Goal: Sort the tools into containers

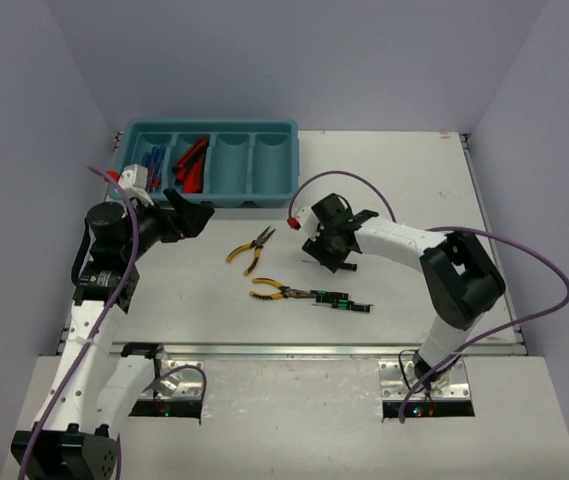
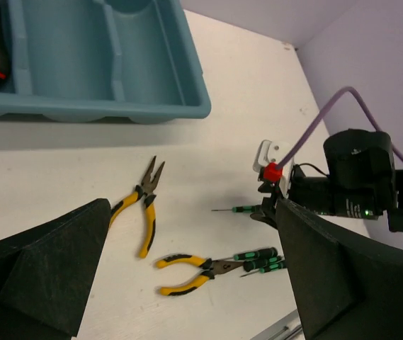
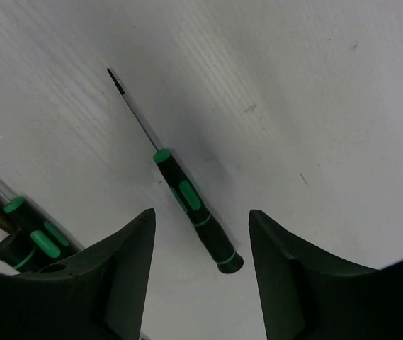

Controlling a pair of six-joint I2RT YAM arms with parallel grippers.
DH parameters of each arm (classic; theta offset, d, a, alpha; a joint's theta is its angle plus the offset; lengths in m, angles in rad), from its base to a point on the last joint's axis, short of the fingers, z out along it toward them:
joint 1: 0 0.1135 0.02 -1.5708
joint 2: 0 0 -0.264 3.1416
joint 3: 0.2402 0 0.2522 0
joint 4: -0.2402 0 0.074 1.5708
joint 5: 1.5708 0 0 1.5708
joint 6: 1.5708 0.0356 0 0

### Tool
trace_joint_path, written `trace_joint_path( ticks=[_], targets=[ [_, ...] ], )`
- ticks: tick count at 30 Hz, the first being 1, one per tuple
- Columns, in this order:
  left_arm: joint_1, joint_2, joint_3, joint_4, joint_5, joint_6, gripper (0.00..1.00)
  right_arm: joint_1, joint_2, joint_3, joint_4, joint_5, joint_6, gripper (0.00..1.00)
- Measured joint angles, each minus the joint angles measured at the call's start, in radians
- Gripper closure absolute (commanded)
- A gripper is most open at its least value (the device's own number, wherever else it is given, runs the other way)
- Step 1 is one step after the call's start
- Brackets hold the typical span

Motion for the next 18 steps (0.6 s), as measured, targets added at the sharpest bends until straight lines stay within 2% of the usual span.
trace_joint_path(
  ticks=[4,8,9,10,12,18],
  targets=[
    [-0.010,-0.062,-0.023,-0.045,-0.004,0.042,0.00,0.000,0.089,0.018,-0.010,0.017,-0.053,0.64],
    [-0.032,-0.086,-0.047,-0.047,-0.004,0.066,0.00,0.000,0.119,0.032,-0.003,0.017,-0.082,0.87],
    [-0.035,-0.091,-0.056,-0.046,-0.005,0.070,0.00,0.000,0.126,0.033,0.002,0.018,-0.086,0.87],
    [-0.039,-0.095,-0.065,-0.047,-0.009,0.075,0.00,0.000,0.127,0.036,0.003,0.025,-0.090,0.96],
    [-0.044,-0.096,-0.075,-0.053,-0.021,0.086,0.00,0.000,0.129,0.037,0.010,0.036,-0.091,1.00],
    [-0.057,-0.096,-0.077,-0.089,-0.091,0.118,0.00,0.000,0.073,0.035,-0.010,0.070,-0.071,1.00]
  ],
)
